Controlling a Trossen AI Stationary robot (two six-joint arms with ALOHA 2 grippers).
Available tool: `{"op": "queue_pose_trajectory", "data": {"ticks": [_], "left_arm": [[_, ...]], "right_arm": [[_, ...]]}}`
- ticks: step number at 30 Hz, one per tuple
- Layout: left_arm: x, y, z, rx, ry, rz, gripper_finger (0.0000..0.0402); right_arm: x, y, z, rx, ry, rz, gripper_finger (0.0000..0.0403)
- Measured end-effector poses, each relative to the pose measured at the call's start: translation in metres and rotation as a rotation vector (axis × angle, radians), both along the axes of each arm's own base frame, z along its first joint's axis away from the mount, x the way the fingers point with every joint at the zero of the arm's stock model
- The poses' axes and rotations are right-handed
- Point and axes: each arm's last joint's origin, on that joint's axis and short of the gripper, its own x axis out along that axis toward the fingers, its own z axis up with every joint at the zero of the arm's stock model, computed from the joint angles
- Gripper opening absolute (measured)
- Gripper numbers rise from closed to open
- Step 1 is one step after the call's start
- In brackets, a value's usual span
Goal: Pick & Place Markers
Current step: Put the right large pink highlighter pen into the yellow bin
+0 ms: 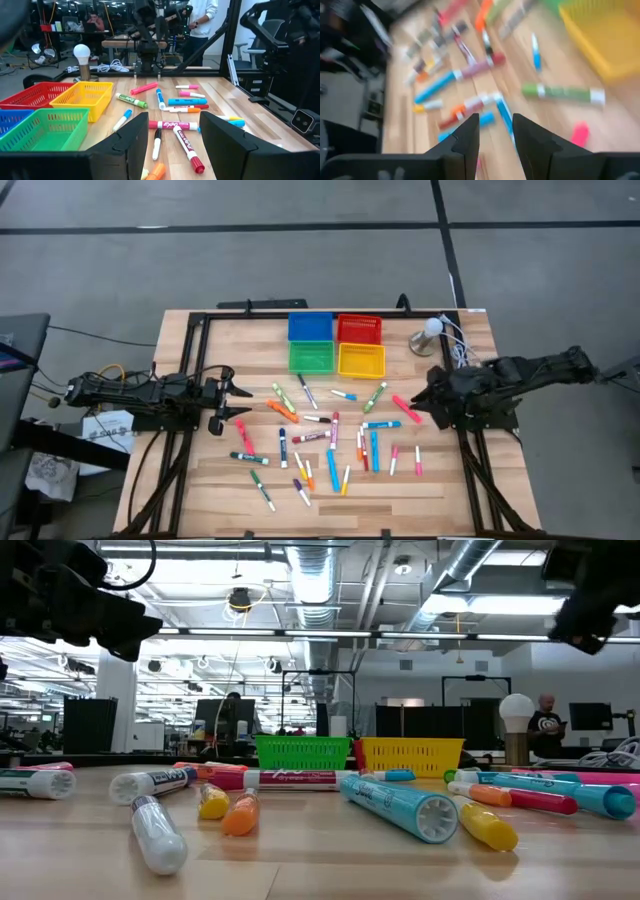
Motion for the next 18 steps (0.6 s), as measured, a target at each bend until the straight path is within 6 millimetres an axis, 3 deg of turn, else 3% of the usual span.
{"op": "queue_pose_trajectory", "data": {"ticks": [11, 18], "left_arm": [[0.0, 0.0, 0.001, -0.001, -0.008, 0.0, 0.0178], [0.0, 0.0, 0.001, -0.001, -0.014, 0.0, 0.0178]], "right_arm": [[0.036, 0.009, -0.018, 0.169, 0.31, -0.234, 0.0109], [0.045, 0.014, -0.029, 0.186, 0.422, -0.201, 0.0109]]}}
